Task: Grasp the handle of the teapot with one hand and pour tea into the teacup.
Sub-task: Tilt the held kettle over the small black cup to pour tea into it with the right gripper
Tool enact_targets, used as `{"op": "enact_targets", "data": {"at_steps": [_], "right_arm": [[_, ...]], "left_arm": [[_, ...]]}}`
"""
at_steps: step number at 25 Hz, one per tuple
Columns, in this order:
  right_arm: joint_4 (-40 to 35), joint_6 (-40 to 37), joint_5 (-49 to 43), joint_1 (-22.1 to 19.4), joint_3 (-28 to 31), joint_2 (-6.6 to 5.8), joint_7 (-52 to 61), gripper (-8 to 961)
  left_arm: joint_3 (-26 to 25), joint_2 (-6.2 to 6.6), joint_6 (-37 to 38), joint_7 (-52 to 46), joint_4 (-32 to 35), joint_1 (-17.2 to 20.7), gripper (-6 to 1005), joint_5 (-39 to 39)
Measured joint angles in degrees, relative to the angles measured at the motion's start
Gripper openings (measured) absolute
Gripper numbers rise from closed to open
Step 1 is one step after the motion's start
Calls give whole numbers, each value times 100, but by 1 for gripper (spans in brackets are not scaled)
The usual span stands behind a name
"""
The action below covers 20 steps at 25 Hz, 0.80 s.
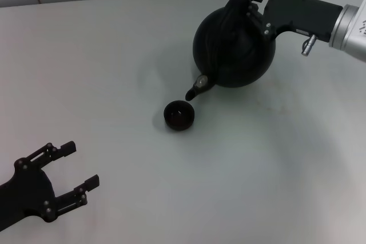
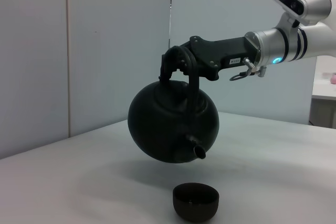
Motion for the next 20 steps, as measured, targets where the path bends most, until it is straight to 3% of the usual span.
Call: {"op": "enact_targets", "data": {"at_steps": [20], "right_arm": [[-26,44,0,183,-202,11,-351,82]], "left_arm": [[0,0,3,-14,-79,-53,804,-1]]}}
